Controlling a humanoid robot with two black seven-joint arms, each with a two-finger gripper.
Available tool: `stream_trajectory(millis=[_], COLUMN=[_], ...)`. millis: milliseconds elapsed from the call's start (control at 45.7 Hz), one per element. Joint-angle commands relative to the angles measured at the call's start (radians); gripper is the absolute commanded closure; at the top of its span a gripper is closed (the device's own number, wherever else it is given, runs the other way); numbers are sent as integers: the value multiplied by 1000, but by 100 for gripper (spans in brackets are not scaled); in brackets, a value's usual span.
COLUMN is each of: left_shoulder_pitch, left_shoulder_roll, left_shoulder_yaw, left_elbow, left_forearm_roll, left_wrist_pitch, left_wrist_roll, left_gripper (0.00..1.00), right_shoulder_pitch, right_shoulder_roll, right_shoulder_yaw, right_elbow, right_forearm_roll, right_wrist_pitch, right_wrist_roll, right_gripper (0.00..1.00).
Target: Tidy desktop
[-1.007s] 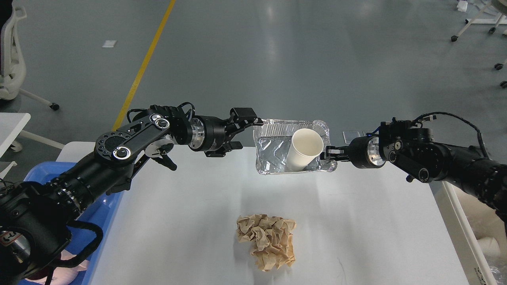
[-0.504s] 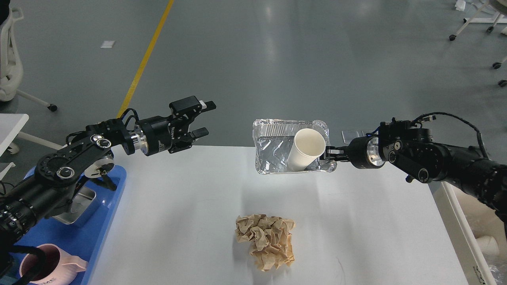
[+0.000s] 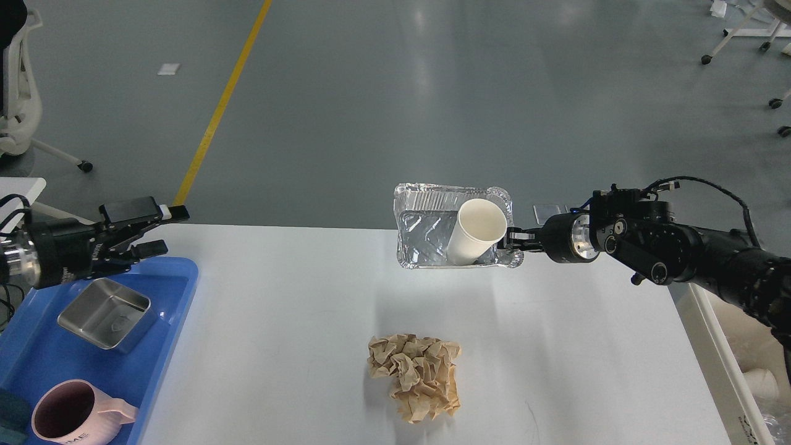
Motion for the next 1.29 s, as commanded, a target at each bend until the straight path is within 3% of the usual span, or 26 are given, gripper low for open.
stream_trajectory(millis=[0, 175, 350, 635, 679, 854, 1095, 1270], left_shoulder_pitch=[38, 43, 35, -2, -5, -107, -212, -226], left_shoulder_roll=[153, 298, 407, 397, 371, 161, -250, -470], left_shoulder_yaw=[-1, 2, -13, -21, -21, -13, -10, 17], left_elbow=[-95, -100, -83, -31, -30, -11, 121, 136], left_forearm_roll=[-6, -7, -9, -6, -6, 11, 12, 41], left_wrist_pitch=[14, -9, -60, -121, -127, -187, -185, -181], left_wrist_roll=[3, -14, -100, -80, -60, 87, 352, 420], left_gripper=[2, 2, 2, 2, 2, 1, 1, 1], right_shoulder_pitch=[0, 2, 2, 2, 2, 2, 2, 0], right_shoulder_roll=[-2, -5, -5, -7, -7, -4, -10, -27], right_shoulder_yaw=[0, 0, 0, 0, 0, 0, 0, -2], right_elbow=[0, 0, 0, 2, 2, 0, 2, 2], right_forearm_roll=[1, 1, 1, 1, 1, 1, 1, 1], right_wrist_pitch=[0, 0, 0, 0, 0, 1, 3, 1], right_wrist_roll=[-1, -1, -1, -1, -1, -1, -1, -1], right_gripper=[100, 100, 100, 100, 100, 100, 100, 100])
